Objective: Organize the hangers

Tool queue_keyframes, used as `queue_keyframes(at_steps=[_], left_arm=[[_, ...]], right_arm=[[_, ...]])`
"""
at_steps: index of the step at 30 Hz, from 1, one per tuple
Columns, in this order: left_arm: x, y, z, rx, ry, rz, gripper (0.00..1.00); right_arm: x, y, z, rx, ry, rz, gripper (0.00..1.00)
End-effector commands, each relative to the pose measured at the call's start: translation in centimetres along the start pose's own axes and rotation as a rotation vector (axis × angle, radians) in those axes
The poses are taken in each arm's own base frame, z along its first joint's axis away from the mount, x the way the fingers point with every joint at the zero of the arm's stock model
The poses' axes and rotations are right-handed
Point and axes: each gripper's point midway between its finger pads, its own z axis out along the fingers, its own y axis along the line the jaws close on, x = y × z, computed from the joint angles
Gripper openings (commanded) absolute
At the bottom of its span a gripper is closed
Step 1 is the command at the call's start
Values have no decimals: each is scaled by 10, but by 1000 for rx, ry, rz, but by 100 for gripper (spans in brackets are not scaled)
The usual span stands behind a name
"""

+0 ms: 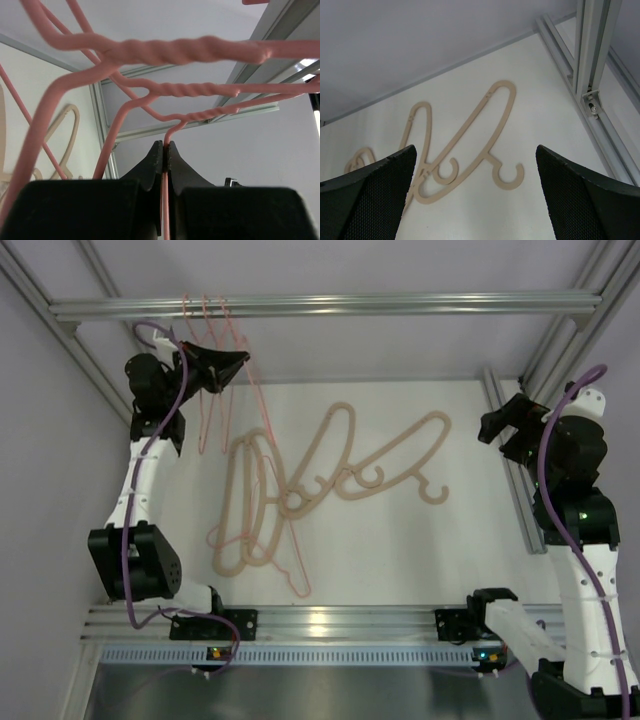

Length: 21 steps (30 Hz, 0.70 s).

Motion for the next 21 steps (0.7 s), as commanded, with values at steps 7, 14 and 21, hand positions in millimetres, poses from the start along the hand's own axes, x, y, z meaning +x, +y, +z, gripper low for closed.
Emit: queue_keyframes(at_steps=[7, 14, 21], left_arm=[[-3, -1, -28, -55, -68, 70, 20], [8, -8, -37, -58, -42, 134, 41], [22, -24, -51, -72, -11, 223, 49]], right_arm=[[-12, -1, -5, 1, -45, 0, 100], [-7, -1, -3, -4, -31, 0, 99], [15, 16, 11, -104, 59, -8, 99]])
